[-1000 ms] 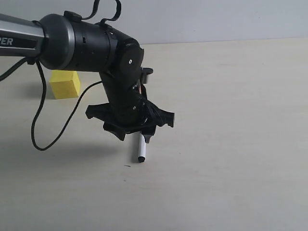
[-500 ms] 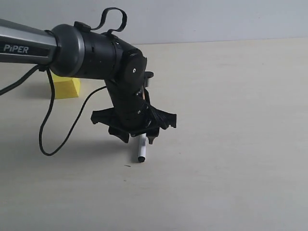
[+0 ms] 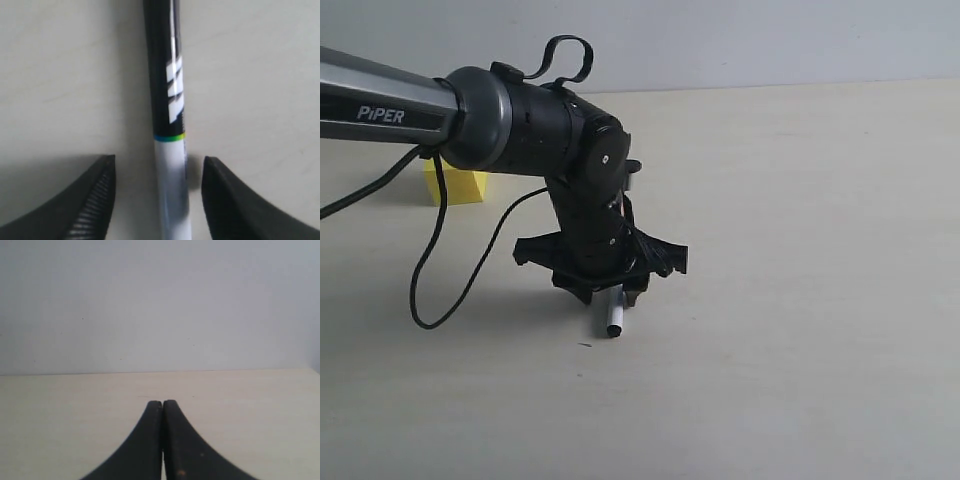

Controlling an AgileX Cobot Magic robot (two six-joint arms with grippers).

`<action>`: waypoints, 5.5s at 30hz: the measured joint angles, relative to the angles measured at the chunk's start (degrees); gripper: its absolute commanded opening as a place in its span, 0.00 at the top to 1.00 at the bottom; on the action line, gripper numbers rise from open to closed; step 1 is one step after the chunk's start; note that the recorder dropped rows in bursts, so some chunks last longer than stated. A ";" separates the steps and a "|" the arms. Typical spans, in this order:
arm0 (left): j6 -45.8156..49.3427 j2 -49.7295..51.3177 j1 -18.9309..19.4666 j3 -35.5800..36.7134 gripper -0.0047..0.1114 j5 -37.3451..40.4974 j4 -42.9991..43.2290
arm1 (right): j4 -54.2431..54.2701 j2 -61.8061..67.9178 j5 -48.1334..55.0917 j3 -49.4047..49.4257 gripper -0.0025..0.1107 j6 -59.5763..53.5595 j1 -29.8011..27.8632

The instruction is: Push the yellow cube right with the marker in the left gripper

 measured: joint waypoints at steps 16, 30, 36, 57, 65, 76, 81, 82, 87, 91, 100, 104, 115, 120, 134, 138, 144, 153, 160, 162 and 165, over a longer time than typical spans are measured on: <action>18.97 -7.44 0.00 -5.62 0.96 11.16 0.05 | 0.00 0.00 0.00 0.00 0.98 0.00 0.00; 58.48 -25.57 7.01 -4.17 0.96 19.32 14.43 | 0.00 0.00 0.00 0.00 0.98 0.00 0.00; 67.83 -28.11 25.68 -2.11 0.96 13.22 18.32 | 0.00 0.00 0.00 0.00 0.98 0.00 0.00; 120.79 -4.19 50.36 -2.15 0.96 -0.45 3.26 | 0.00 0.00 0.00 0.00 0.98 0.00 0.00; 128.12 1.42 50.71 -8.46 0.96 -2.62 -1.05 | 0.00 0.00 0.00 0.00 0.98 0.00 0.00; 141.28 4.34 53.96 -11.56 0.96 -0.77 -18.47 | 0.00 0.00 0.00 0.00 0.98 0.00 0.00; 143.59 4.34 56.40 -11.56 0.96 -0.75 -18.17 | 0.00 0.00 0.00 0.00 0.98 0.00 0.00; 143.70 4.34 56.61 -11.56 0.96 -0.75 -17.60 | 0.00 0.00 0.00 0.00 0.98 0.00 0.00; 144.42 4.34 54.89 -11.56 0.96 -0.75 -17.63 | 0.00 0.00 0.00 0.00 0.98 0.00 0.00; 145.31 4.34 49.42 -11.56 0.96 -1.02 -18.91 | 0.00 0.00 0.00 0.00 0.98 0.00 0.00; 143.03 4.34 53.94 -12.20 0.96 -1.10 -19.29 | 0.00 0.00 0.00 0.00 0.98 0.00 0.00; 143.03 4.34 53.94 -12.20 0.96 -0.98 -19.03 | 0.00 0.00 0.00 0.00 0.98 0.00 0.00; 143.84 6.26 44.31 -12.79 0.96 -1.10 -20.16 | 0.00 0.00 0.00 0.00 0.98 0.00 0.00; 142.02 6.26 45.80 -13.88 0.96 -1.10 -20.16 | 0.00 0.00 0.00 0.00 0.98 0.00 0.00; 140.73 6.66 47.14 -14.11 0.96 -0.06 -22.19 | 0.00 0.00 0.00 0.00 0.98 0.00 0.00; 140.73 6.79 42.79 -14.23 0.96 -2.31 -23.13 | 0.00 0.00 0.00 0.00 0.98 0.00 0.00; 140.83 6.82 39.27 -14.31 0.96 -5.53 -23.25 | 0.00 0.00 0.00 0.00 0.98 0.00 0.00; 140.94 6.82 43.29 -14.45 0.96 -6.13 -20.88 | 0.00 0.00 0.00 0.00 0.98 0.00 0.00; 139.65 11.62 43.28 -26.85 0.96 5.53 -21.25 | 0.00 0.00 0.00 0.00 0.98 0.00 0.00; 137.66 13.75 43.28 -30.00 0.96 8.16 -19.76 | 0.00 0.00 0.00 0.00 0.98 0.00 0.00; 136.46 15.54 43.20 -30.87 0.96 9.13 -17.50 | 0.00 0.00 0.00 0.00 0.98 0.00 0.00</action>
